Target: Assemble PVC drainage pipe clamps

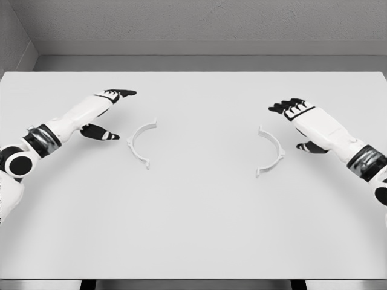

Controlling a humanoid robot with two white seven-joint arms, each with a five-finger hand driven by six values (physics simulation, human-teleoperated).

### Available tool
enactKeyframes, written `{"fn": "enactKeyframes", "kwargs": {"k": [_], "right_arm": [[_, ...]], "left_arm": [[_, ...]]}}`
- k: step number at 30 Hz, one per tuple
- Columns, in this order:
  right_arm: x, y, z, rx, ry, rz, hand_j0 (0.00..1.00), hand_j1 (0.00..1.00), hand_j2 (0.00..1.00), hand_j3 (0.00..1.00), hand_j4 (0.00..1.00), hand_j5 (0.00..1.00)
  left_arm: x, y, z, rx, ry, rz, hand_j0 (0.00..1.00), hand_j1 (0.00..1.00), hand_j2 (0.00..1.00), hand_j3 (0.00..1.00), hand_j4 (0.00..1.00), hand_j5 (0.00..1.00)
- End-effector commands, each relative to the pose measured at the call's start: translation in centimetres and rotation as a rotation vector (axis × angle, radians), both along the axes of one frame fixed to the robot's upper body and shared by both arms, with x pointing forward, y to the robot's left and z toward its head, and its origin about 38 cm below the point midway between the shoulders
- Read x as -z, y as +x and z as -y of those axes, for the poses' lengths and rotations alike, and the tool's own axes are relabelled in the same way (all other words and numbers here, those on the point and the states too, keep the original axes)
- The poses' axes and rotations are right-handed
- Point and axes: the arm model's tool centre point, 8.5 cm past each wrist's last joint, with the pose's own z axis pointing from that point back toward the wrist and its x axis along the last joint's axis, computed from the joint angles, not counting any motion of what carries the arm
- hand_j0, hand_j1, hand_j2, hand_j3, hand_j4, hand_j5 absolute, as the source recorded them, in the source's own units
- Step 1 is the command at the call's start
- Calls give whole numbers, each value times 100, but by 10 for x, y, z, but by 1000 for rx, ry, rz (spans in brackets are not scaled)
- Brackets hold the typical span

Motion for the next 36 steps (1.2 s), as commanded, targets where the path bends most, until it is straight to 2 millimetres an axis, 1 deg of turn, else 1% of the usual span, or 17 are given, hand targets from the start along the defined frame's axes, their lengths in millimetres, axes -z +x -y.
{"fn": "enactKeyframes", "kwargs": {"k": [1,6,10,14,20,21,25,27,30,36], "right_arm": [[7,0,-5,-2,-4,-17,100,100,100,100,100,100],[14,0,-8,-5,-15,-39,100,100,100,100,100,100],[15,-1,-11,-10,-18,-40,100,100,100,100,100,100],[16,-1,-15,-14,-22,-44,100,100,100,100,100,100],[16,-1,-15,-16,-22,-45,100,100,100,100,100,100],[15,-1,-16,-17,-23,-44,100,100,100,100,100,100],[12,-1,-18,-24,-24,-36,100,100,100,100,100,100],[14,-2,-21,-28,-26,-41,100,100,100,100,100,100],[14,-2,-23,-28,-27,-42,100,100,100,100,100,100],[13,-2,-29,-34,-27,-38,100,100,100,100,100,100]], "left_arm": [[4,0,6,8,-12,-9,100,100,100,100,100,100],[5,-1,9,10,-17,-12,100,100,100,100,100,100],[6,0,11,12,-21,-12,100,100,100,100,100,100],[7,0,19,21,-37,-13,100,100,100,100,100,100],[11,-1,24,27,-44,-19,100,100,100,100,100,100],[11,-1,30,33,-55,-19,100,100,100,100,100,100],[13,-2,31,35,-58,-21,100,100,100,100,100,100],[14,-3,36,41,-67,-22,100,100,100,100,100,100],[14,-4,38,45,-71,-21,100,100,100,100,100,100],[13,-5,30,34,-69,-21,100,100,100,100,100,100]]}}
